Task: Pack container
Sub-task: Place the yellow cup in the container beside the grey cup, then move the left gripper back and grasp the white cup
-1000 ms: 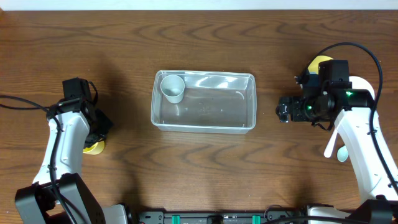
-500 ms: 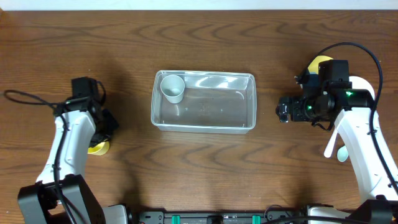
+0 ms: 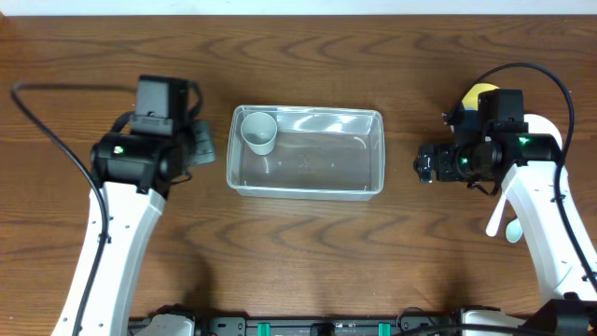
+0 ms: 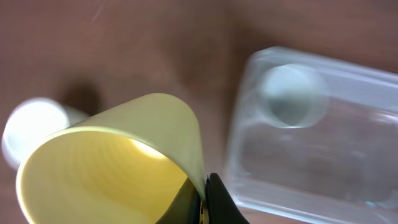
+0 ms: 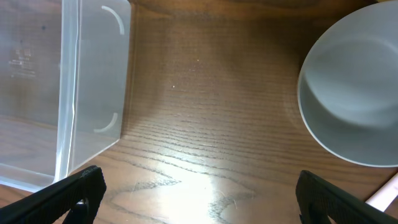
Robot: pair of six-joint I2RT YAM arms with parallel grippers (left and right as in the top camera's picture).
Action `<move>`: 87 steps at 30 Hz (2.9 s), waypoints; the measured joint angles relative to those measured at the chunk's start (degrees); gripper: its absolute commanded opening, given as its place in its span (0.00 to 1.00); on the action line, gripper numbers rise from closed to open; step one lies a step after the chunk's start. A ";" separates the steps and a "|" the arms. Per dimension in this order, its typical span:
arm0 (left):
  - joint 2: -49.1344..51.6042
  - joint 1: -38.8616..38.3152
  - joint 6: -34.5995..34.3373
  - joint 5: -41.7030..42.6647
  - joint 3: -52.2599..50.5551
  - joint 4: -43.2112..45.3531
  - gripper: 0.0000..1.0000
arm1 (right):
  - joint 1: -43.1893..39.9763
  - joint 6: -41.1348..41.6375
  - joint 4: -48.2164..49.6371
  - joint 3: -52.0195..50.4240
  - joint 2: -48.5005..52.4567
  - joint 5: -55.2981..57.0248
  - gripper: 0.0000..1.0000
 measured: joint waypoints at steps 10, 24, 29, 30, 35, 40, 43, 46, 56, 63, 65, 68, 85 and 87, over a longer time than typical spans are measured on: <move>9.44 -8.79 5.60 10.10 3.06 -2.51 0.06 | 0.00 0.00 0.02 0.00 0.00 -0.02 0.99; 22.67 -12.07 6.45 12.37 3.06 -1.79 0.06 | 0.00 0.00 0.02 0.00 0.00 -0.02 0.99; 27.36 -12.07 6.97 11.85 3.06 -1.53 0.12 | 0.00 0.00 -0.02 0.00 0.00 -0.02 0.99; 28.06 -12.07 6.95 11.67 3.06 -1.53 0.16 | 0.00 0.00 -0.02 0.00 0.00 -0.02 0.99; 29.11 -12.07 7.06 10.64 3.06 -1.29 0.35 | 0.00 0.00 -0.02 0.00 0.00 -0.02 0.99; 29.11 -12.07 7.21 9.70 3.06 -1.29 0.39 | 0.00 0.00 -0.04 0.00 0.00 -0.02 0.99; 29.11 -12.07 7.19 9.22 3.06 -1.27 0.39 | 0.00 0.00 -0.02 0.00 0.00 0.00 0.99; 28.89 -12.07 7.21 8.90 3.21 -1.57 0.40 | 0.00 0.00 -0.02 0.00 0.00 -0.02 0.99; 14.75 -9.92 6.97 -0.44 11.67 -3.13 0.60 | 0.00 0.00 -0.02 0.00 0.00 -0.02 0.99; 6.25 7.93 3.08 -5.25 13.16 -4.83 0.64 | 0.00 0.00 -0.04 0.00 0.00 0.00 0.99; 7.15 13.81 1.99 -5.31 12.81 -4.85 0.64 | 0.00 0.00 -0.04 0.00 0.00 -0.02 0.99; 9.27 20.37 0.46 -5.14 11.65 -5.07 0.64 | 0.00 0.00 -0.04 0.00 0.00 -0.02 0.99; 31.50 26.69 -1.88 -4.79 8.13 -4.50 0.64 | 0.00 0.00 -0.13 0.00 0.00 -0.02 0.99; 33.20 26.69 -1.88 -4.76 8.13 -4.52 0.64 | 0.00 0.00 -0.15 0.00 0.00 -0.02 0.99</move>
